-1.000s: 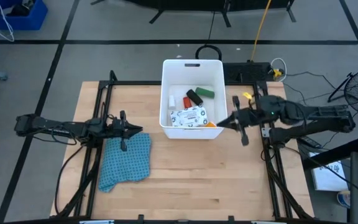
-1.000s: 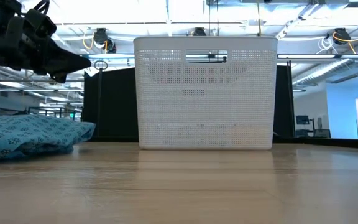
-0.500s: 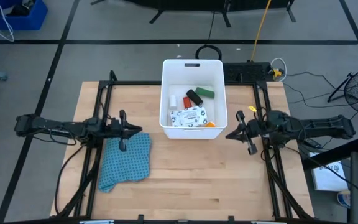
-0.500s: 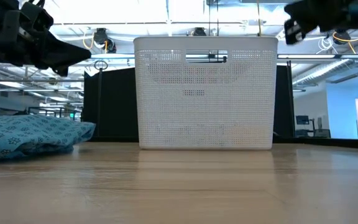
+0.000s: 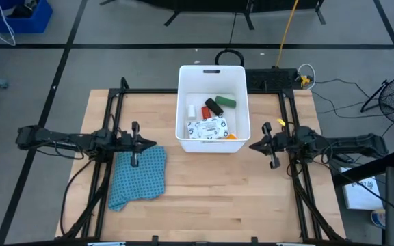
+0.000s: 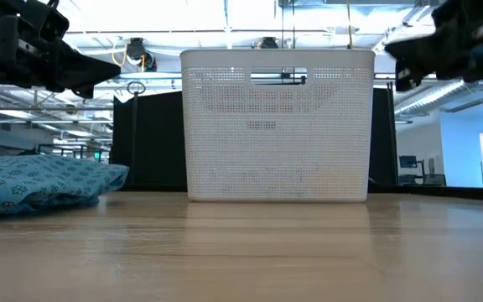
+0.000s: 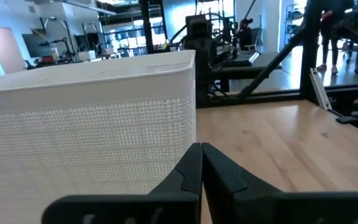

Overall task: Pick & place medical supplies in basket/bin
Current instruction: Return to Home Position

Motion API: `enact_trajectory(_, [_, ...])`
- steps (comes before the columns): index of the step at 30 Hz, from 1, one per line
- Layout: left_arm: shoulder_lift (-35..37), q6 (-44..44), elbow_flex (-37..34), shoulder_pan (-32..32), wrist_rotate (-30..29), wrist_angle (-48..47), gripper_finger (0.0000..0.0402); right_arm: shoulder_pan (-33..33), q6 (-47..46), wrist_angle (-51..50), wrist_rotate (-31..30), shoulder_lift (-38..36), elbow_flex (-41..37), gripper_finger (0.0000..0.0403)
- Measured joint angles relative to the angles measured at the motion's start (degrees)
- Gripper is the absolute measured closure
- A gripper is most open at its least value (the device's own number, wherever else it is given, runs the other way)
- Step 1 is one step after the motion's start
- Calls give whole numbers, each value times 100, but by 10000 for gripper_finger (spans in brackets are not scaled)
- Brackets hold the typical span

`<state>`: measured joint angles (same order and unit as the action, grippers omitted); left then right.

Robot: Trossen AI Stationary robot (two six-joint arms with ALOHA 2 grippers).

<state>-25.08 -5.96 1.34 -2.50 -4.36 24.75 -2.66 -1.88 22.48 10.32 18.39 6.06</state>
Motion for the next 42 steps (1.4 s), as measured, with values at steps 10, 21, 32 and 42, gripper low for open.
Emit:
enact_trajectory(10, [420, -408, 0, -244, 95, 48, 396, -218, -277, 223, -124, -426, -382, 403])
enact_trajectory(21, [1597, -676, 0, -577, -472, -1298, 397, -211, -164, -489, -17, -975, -414, 403])
enact_trajectory(32, [2258, -684, 4, -669, -789, -2382, 398, -211, -108, -472, 24, -1139, -520, 403])
enact_trajectory(42, [2293, -628, 5, -669, -601, -2404, 399, -212, -209, -388, 25, -1139, -522, 403])
